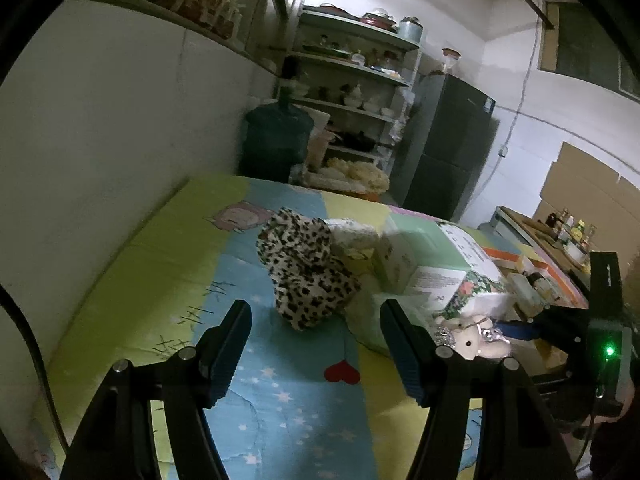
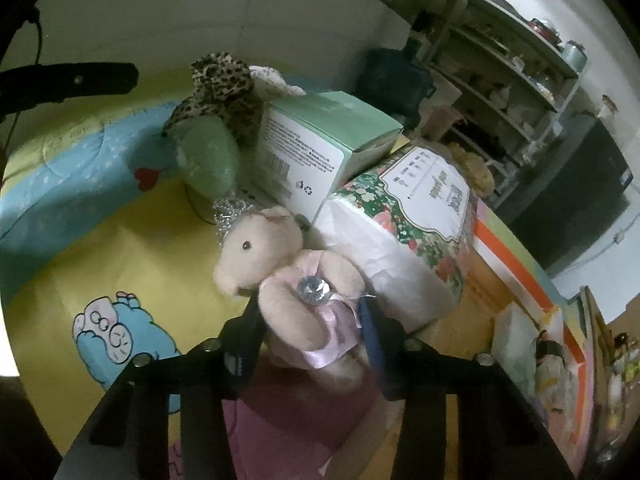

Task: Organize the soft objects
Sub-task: 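Grasp the pink-dressed teddy bear with the right tool while the left tool grasps the green plastic bag, then carry the teddy bear and green bag over the cardboard box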

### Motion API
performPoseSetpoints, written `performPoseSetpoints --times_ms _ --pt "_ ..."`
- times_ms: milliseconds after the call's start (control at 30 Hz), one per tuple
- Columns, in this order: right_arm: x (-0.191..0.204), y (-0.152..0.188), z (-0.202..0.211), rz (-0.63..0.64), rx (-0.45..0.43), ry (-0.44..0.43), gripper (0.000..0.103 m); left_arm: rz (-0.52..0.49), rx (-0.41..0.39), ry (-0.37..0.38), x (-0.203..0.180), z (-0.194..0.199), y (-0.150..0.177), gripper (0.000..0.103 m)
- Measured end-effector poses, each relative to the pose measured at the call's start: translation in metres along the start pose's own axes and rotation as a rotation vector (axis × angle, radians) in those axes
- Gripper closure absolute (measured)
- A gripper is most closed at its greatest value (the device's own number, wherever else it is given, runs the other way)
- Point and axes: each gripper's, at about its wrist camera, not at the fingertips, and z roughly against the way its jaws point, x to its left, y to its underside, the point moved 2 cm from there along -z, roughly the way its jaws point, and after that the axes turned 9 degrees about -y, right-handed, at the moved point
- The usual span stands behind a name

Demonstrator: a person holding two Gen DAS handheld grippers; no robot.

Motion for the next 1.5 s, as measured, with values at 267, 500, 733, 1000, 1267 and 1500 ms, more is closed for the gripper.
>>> performPoseSetpoints --times_ms 267,500,733,1000,1267,1500 --pt "-0.003 0.013 0.047 -0.189 -0.129 -0.119 0.066 -0.027 0.042 0.064 -0.025 -0.014 0.000 0.037" --pt "-0.006 0.026 0.098 -0.339 -0.307 -0.144 0.066 -0.043 0.109 0.108 -0.053 -0.038 0.002 0.037" --pt "-0.004 0.033 0.106 -0.386 -0.360 -0.176 0.066 -0.028 0.182 0.093 -0.067 -0.061 0.011 0.037" --pt "-0.009 0.039 0.098 -0.411 -0.367 -0.200 0.066 -0.026 0.191 0.112 -0.072 -0.065 0.016 0.052" --pt "-0.012 0.040 0.097 -0.422 -0.372 -0.201 0.066 -0.086 0.116 0.100 -0.083 -0.048 0.015 0.055" --pt "-0.016 0.040 0.108 -0.435 -0.397 -0.178 0.066 -0.105 0.038 0.114 -0.086 -0.018 0.004 0.055"
